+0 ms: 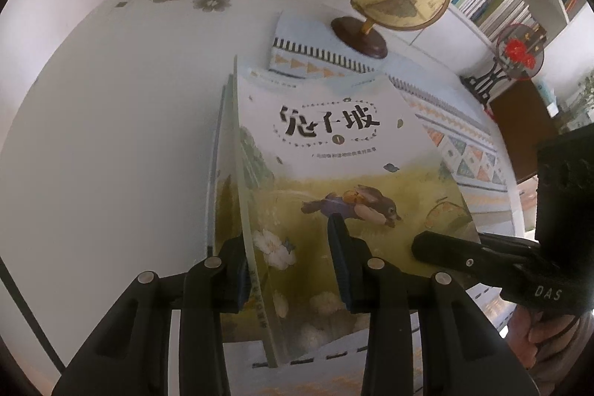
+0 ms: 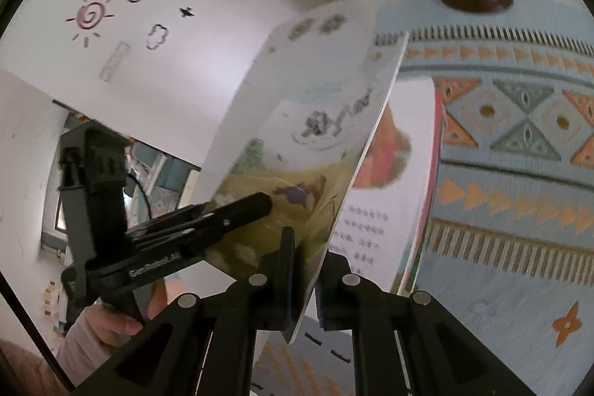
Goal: Organize books
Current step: 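Carry the white book to the standing row with the right tool, then stand the white book against the row and open the right tool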
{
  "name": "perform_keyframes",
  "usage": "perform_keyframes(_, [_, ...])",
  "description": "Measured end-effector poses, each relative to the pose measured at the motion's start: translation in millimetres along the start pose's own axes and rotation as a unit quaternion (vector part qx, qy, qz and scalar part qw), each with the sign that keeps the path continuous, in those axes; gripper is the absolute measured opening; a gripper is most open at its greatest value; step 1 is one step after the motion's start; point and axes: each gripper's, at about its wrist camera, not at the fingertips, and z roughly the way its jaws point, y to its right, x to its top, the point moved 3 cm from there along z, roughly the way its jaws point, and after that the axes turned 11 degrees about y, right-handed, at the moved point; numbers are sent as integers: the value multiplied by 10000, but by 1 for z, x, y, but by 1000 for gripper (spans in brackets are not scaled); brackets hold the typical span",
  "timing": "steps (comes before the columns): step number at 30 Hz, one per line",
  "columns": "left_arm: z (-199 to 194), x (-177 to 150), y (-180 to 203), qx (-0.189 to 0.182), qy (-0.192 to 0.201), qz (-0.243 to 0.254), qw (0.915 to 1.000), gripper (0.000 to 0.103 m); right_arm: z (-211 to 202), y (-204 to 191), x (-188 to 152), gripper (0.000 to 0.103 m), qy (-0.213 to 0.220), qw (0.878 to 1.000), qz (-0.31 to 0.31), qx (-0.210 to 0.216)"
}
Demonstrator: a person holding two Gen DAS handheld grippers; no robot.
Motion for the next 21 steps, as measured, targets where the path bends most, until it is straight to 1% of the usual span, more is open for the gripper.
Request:
perform_keyframes(4, [6,-7,-4,40,-174,11,9998,33,12,12,-9,8,-236,9987,435,-79])
perform_keyframes(6, [10,-11,-5,101,-280,34,9996,33,17,17,-12,8,-357,9977,558,-170])
perform_keyframes(9, [12,-15,-7,232,-325,65,9992,35,24,22,-15,8,-522,9956,725,-283])
perform_keyframes(13, [13,-19,-12,373,-430,130,9983,36,29,29,-17,8,-598,9929,966,-339])
perform_keyframes(15, [12,-18,-11,362,-421,169,9983,38,29,33,-17,8,-635,9919,1035,-387])
perform_keyframes(20, [12,-19,-9,463,-424,229,9978,39,30,35,-20,8,-679,9896,1176,-468])
perform_keyframes(21, [12,-19,-8,516,-428,264,9974,39,29,35,-19,11,-669,9896,1189,-463])
